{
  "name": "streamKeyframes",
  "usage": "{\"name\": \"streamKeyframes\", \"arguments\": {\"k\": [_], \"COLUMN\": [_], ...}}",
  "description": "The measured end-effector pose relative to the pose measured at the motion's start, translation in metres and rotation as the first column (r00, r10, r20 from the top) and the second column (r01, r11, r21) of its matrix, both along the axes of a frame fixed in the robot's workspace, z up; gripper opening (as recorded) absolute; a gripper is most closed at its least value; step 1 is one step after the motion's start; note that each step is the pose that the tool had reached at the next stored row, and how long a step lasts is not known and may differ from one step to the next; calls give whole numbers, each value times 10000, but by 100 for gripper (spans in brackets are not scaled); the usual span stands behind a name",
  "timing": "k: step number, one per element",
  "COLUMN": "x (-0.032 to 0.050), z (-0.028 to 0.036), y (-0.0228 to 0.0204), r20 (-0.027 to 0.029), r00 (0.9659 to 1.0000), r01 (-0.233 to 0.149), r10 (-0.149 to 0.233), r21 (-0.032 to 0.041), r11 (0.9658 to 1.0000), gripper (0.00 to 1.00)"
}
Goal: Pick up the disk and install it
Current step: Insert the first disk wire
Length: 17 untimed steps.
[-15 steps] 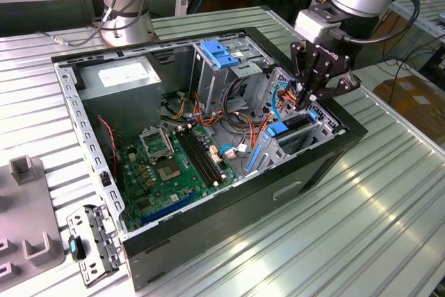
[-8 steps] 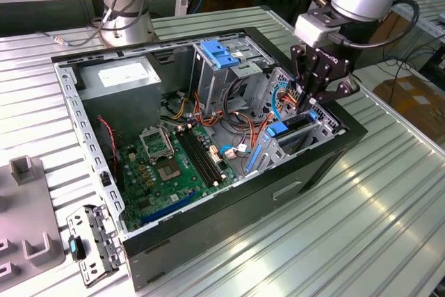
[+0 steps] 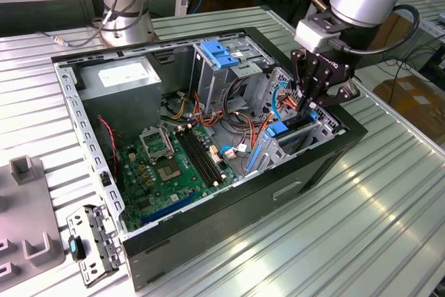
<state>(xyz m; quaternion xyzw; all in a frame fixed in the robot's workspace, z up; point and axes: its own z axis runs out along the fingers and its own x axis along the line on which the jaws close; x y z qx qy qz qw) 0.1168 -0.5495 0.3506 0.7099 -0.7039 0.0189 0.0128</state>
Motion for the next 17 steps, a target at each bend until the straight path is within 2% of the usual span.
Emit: {"name": "streamKeyframes", "arguments": {"k": [16,17], "x": [-3,-3], "z": [-65,-83], "y": [-8,-8], "r20": [0,-4], "r00": [10000,10000], "r01": [0,0], "r10": [0,0], "r21": [3,3], "r11": [10000,10000], "gripper": [16,16]}}
